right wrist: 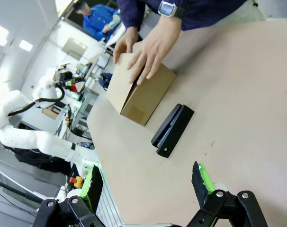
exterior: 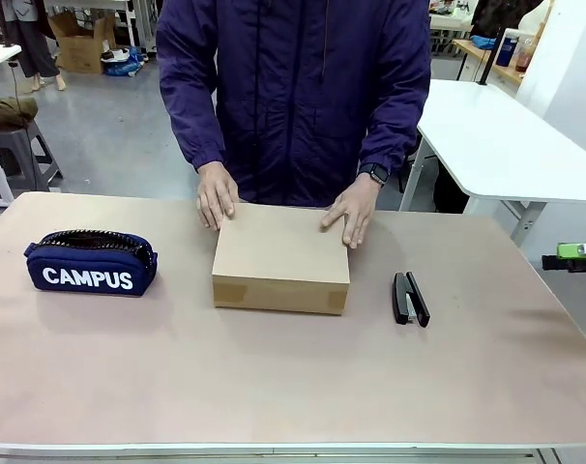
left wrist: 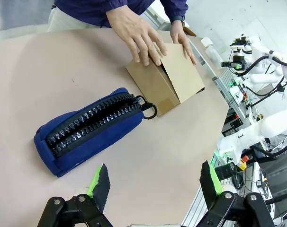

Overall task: Pack the item into the box.
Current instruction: Close the Mailer Box.

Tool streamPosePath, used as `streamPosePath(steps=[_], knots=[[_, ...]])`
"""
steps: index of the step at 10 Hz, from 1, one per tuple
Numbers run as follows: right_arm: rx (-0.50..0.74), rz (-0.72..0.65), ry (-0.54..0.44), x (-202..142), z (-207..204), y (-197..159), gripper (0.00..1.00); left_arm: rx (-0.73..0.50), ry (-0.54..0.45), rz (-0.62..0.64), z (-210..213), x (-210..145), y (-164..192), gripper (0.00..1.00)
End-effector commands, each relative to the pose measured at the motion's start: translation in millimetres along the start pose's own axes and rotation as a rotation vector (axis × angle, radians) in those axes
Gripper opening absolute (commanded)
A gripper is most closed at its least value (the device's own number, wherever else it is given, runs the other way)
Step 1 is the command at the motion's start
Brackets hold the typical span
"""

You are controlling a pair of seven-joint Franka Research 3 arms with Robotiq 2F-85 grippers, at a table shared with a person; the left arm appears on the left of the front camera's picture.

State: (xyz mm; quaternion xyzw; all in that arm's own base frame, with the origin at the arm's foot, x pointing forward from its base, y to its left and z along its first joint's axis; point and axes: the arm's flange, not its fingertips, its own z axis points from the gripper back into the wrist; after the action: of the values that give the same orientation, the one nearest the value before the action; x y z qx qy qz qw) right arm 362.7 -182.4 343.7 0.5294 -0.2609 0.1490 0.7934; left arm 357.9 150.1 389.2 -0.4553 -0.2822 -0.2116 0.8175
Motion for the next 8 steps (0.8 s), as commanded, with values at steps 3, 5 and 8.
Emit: streamPosePath(steps=[3, 5, 8], knots=[[-0.011, 0.022, -0.006, -2.4, -4.1, 2.0, 1.0, 0.007, -0.002, 0.005, 0.9, -1.9, -3.1, 1.0], [-0.011, 0.022, -0.006, -2.4, -4.1, 2.0, 1.0, 0.007, -0.002, 0.005, 0.9, -1.9, -3.1, 1.0], [-0.011, 0.022, -0.006, -2.4, -4.1, 2.0, 1.0, 0.007, -0.002, 0.005, 0.9, -1.9, -3.1, 1.0]])
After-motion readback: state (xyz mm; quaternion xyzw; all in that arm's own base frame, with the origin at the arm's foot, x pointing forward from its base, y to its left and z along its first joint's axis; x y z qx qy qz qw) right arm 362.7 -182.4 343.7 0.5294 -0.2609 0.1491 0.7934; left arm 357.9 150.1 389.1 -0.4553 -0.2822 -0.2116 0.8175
